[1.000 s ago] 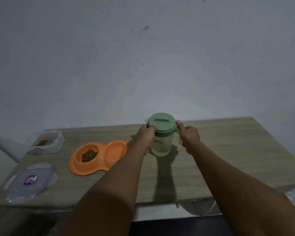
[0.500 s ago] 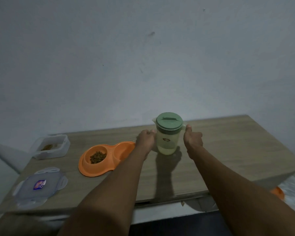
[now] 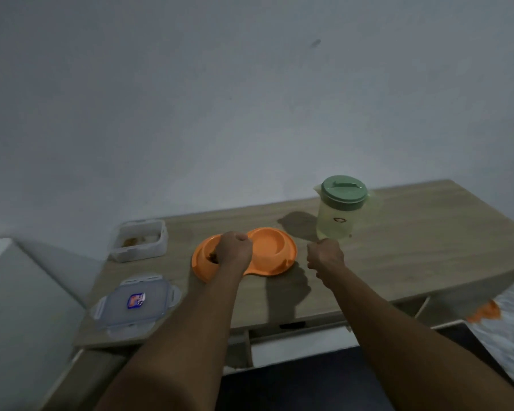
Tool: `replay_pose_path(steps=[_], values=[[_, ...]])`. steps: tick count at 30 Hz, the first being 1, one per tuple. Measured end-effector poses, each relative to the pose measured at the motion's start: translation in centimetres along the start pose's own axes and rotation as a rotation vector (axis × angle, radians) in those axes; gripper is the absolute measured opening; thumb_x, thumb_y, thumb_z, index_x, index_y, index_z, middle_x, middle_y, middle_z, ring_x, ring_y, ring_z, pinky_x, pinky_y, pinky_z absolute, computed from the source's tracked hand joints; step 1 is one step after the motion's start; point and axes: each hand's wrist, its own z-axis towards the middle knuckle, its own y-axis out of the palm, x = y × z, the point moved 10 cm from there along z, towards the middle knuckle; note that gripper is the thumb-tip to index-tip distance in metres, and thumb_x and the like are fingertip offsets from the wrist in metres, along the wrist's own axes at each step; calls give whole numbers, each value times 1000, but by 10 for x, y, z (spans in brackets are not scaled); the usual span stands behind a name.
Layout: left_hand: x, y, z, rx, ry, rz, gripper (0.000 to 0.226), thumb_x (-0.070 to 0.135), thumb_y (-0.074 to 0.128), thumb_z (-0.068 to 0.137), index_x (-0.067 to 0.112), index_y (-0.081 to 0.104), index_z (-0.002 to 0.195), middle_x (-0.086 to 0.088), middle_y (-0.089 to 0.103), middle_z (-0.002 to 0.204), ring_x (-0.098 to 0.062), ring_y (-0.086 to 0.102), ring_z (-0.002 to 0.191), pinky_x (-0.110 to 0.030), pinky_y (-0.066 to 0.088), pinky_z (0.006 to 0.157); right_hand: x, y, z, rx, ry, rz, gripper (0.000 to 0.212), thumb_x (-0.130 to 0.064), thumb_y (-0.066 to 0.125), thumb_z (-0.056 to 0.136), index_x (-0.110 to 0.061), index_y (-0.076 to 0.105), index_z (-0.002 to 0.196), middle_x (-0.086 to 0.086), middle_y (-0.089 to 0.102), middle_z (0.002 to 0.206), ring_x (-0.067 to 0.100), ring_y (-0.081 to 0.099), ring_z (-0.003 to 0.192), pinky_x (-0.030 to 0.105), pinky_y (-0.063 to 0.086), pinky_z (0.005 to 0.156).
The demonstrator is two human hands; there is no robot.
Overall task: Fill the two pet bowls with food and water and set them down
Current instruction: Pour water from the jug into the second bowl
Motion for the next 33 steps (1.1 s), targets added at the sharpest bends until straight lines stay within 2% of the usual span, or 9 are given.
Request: replay_pose_path(steps=[2,4,7,9,12,18,24,29,33], values=[[-18,-18,2,26,-33,34,11,22,66,72,14,70,66,-16,75,85,-35,71,86,-46,60,78,2,15,-9,-31,-5,-59,36,-26,56,76,-2,67,100,21,70,103,39,68,97,46,56,80],[-29,-34,-2,51,-71,63,11,23,71,75,16,71,67,-15,75,87,-33,71,85,-43,60,79,-3,24,-19,-43,-35,-108,34,-30,64,78,-2,69,97,19,71,100,37,68,95,46,57,83],[-38,-58,-3,116,-98,95,21,31,71,79,11,76,85,-15,75,94,-34,70,90,-41,58,83,-18,30,-32,-43,-120,-171,39,-40,66,84,-2,72,91,18,72,98,36,67,96,42,56,86],[-41,-71,-3,153,-100,168,26,28,62,87,7,76,93,-16,74,100,-36,67,97,-38,55,85,-26,34,-31,-34,-155,-227,37,-36,64,89,-2,73,97,20,71,102,37,65,101,40,52,86],[-51,-83,0,193,-132,260,30,21,50,95,4,72,107,-17,70,113,-37,63,106,-34,47,79,-36,38,-25,-28,-193,-271,28,-25,62,88,-2,73,102,21,70,104,37,64,103,41,53,87],[-70,-84,11,169,-277,308,52,37,60,91,1,55,128,-20,60,127,-38,57,117,-35,46,84,-44,53,0,-82,-178,-299,41,-34,63,89,-1,66,113,20,69,108,37,66,101,49,55,89],[-73,-82,22,210,-363,465,62,55,62,81,5,65,119,-16,67,117,-33,63,109,-35,51,87,-46,67,21,-126,-144,-353,54,-39,63,90,2,57,125,23,62,124,39,59,115,43,50,92],[-66,-75,32,198,-389,515,56,54,59,85,7,67,115,-13,67,116,-32,63,108,-34,48,78,-39,79,32,-187,-66,-375,65,-45,65,86,-1,53,131,20,59,130,38,57,117,46,50,97],[-66,-72,40,171,-392,495,45,41,55,90,5,67,113,-14,68,112,-32,63,104,-33,48,75,-38,80,39,-202,-32,-403,59,-43,64,86,-1,57,128,19,62,125,38,63,109,44,54,92]])
